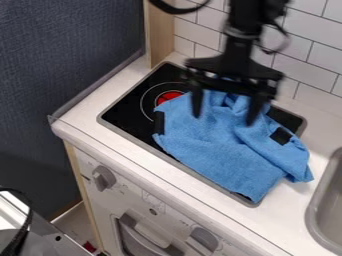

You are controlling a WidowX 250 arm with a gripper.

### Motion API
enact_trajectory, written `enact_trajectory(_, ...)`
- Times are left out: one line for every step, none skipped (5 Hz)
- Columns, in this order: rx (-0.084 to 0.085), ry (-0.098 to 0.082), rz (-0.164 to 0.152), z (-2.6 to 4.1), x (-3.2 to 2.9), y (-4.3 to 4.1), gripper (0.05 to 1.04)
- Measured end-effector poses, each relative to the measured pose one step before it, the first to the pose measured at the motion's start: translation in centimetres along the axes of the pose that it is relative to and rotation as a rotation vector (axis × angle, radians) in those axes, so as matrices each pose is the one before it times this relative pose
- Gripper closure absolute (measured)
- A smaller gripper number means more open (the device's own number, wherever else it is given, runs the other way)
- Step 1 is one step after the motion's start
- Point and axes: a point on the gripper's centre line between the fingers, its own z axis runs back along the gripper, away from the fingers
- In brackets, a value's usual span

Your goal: Moved the cloth from right side of the machine to the left side of the machine

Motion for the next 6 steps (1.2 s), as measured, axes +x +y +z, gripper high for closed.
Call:
enact_trajectory(-0.0180, 0.0036, 0.0901, -1.863, 2.436, 2.812, 0.084)
enact_trajectory(0.0365, 0.0210, 0.1593, -2.889, 1.924, 1.983, 0.084)
enact_trajectory(-0.0232, 0.0236, 0.0694, -1.387, 1.410, 1.889, 0.084)
enact_trajectory(0.0089, 0.0413, 0.0080, -1.808, 0.458, 1.233, 0.084)
enact_trajectory(0.0041, 0.0530, -0.0152, -1.468, 0.227, -0.375, 0.084)
enact_trajectory(0.0072, 0.0272, -0.0023, -0.555, -0.075, -0.047, 0.084)
